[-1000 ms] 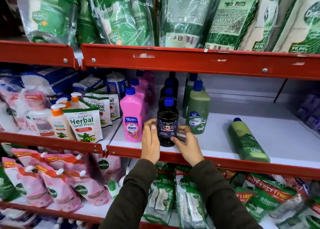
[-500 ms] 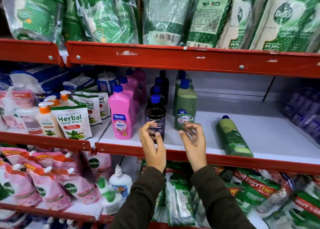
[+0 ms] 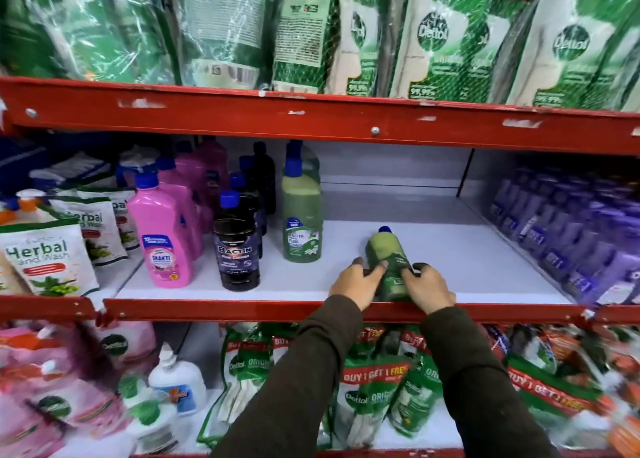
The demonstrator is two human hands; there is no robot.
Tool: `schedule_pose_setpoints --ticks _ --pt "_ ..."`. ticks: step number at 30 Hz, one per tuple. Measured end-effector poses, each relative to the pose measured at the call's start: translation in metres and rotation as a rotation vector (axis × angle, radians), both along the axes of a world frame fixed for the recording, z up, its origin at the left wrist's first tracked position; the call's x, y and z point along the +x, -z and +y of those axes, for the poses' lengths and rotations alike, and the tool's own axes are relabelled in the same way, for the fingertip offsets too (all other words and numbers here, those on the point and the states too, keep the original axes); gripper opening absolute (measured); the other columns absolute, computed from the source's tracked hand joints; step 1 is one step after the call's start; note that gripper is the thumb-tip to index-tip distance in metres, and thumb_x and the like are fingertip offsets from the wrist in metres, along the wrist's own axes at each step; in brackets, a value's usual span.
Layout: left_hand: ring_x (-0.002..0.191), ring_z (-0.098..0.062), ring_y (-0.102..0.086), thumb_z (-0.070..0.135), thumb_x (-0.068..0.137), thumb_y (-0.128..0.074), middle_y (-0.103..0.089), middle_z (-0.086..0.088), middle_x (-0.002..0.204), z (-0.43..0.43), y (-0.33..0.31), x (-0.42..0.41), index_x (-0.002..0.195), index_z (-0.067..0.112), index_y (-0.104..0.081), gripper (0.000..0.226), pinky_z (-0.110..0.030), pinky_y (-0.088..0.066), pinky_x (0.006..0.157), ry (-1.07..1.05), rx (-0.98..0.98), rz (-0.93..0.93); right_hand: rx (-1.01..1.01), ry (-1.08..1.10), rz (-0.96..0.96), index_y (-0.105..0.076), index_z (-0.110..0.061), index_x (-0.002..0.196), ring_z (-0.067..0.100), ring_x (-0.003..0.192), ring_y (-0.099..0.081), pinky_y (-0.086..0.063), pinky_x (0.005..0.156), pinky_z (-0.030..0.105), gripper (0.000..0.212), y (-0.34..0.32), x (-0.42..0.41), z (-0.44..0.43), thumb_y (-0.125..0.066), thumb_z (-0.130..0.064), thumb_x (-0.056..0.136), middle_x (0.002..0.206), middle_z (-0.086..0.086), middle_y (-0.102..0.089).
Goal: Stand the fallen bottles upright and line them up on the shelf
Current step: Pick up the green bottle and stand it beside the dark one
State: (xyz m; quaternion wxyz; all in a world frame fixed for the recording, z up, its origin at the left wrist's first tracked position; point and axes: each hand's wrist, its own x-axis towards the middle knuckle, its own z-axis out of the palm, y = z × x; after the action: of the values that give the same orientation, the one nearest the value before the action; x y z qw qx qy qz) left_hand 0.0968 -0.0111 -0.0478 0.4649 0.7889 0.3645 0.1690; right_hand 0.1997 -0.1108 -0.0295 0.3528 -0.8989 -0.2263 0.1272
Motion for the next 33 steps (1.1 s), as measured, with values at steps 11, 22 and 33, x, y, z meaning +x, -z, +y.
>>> schedule_pose_setpoints --ticks 11,22,33 --pt "0.122 -0.014 -0.058 0.021 0.083 -0.075 -0.057 -0.006 0.142 -0.004 0.001 -0.013 0.150 0.022 -0.036 0.077 -0.039 -0.049 0.107 -0.045 -0.072 -0.428 0.644 -0.174 0.224 -0.039 -0.012 0.147 0.020 0.100 -0.067 -0.057 0.081 0.026 0.077 0.006 0.003 -0.013 -0.078 -0.008 0.082 0.123 0.009 -0.058" --pt "0.112 -0.010 -0.056 -0.006 0.088 -0.061 -0.053 -0.010 0.140 0.036 -0.002 -0.096 0.144 0.022 -0.042 0.065 0.001 -0.045 0.081 -0.181 0.070 -0.577 0.776 -0.430 0.092 -0.053 -0.019 0.134 0.019 0.113 -0.062 -0.055 0.082 0.015 0.065 0.007 -0.078 0.045 -0.080 -0.002 0.077 0.134 0.003 -0.060" --pt "0.124 -0.015 -0.058 0.021 0.101 -0.047 -0.059 -0.004 0.136 0.048 0.010 -0.110 0.137 0.025 -0.045 0.036 -0.037 -0.046 0.109 -0.218 0.041 -0.647 0.804 -0.459 0.221 -0.049 -0.021 0.115 0.018 0.107 -0.068 -0.058 0.097 0.042 0.054 0.017 -0.088 0.060 -0.082 -0.003 0.076 0.119 -0.008 -0.062"
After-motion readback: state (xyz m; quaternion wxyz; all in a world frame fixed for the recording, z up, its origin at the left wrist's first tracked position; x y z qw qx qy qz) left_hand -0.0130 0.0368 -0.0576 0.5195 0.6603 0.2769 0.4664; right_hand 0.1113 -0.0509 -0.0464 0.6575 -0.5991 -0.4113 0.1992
